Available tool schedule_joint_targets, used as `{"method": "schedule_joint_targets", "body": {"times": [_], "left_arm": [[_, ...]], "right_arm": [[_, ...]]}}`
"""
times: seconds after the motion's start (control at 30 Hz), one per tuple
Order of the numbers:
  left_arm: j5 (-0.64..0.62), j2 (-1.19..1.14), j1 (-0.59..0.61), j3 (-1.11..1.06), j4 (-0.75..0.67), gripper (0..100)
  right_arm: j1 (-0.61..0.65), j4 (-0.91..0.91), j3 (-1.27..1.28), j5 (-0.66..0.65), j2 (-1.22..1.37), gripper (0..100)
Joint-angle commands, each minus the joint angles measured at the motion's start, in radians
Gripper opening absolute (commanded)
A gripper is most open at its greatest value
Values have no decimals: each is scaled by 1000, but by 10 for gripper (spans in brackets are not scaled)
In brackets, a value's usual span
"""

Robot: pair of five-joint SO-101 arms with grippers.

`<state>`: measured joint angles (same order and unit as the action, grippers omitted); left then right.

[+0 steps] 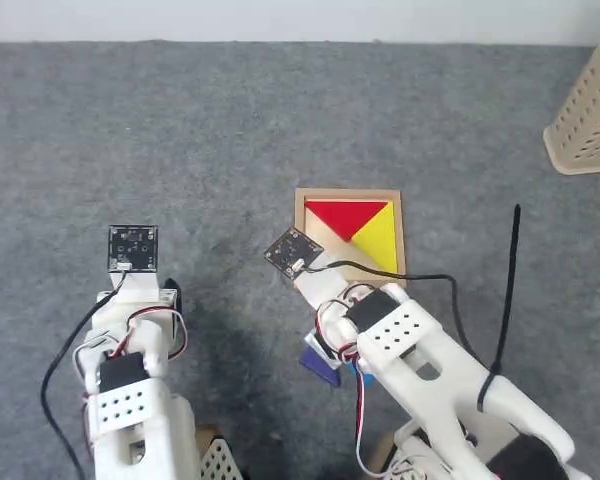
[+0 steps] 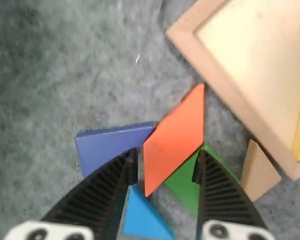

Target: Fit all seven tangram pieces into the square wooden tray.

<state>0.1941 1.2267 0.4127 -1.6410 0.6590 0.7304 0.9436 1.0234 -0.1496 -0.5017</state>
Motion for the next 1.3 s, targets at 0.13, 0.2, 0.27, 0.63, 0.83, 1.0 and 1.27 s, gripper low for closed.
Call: {"method": "schedule_joint_targets", "body": {"times": [0.13,0.2,0.27,0.63,0.83,1.0,1.27], "left_arm": [[6,20,3,4,-26,168],[6,20,3,4,-26,168],[6,20,3,4,-26,168],[6,20,3,4,-26,168],[6,20,3,4,-26,168],[6,20,3,4,-26,168],[6,20,3,4,-26,168]], "right_arm": [[7,-42,-117,98,45,195],[5,-38,-163,101,111,195],[5,-35,-204,101,179,195],[5,27,-239,150,277,192],[-7,38,-235,137,315,192],[-71,85,-293,109,414,191],[-162,124,-358,106,430,129]]}}
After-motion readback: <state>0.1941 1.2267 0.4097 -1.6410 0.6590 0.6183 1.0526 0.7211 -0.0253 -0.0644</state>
